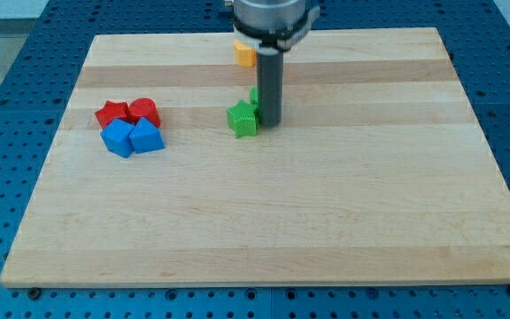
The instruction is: Push the green star and green circle closer to the yellow heart
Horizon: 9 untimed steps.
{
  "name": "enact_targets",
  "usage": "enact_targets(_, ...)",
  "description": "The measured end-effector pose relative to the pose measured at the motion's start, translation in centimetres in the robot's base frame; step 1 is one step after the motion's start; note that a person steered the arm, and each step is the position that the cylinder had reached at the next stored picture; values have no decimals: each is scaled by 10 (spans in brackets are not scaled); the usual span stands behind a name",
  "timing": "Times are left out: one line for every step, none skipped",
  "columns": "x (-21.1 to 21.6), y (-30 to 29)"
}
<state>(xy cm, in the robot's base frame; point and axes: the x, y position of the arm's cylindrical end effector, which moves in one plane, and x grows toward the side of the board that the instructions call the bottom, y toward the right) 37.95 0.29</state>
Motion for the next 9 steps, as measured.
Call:
enact_targets(-2, 0)
enact_targets(9, 2)
enact_targets(38, 38)
enact_targets(79, 23)
enact_targets(105, 3)
enact_targets(97, -4)
enact_targets(77, -35)
enact_targets(60, -53)
enact_targets(60, -71)
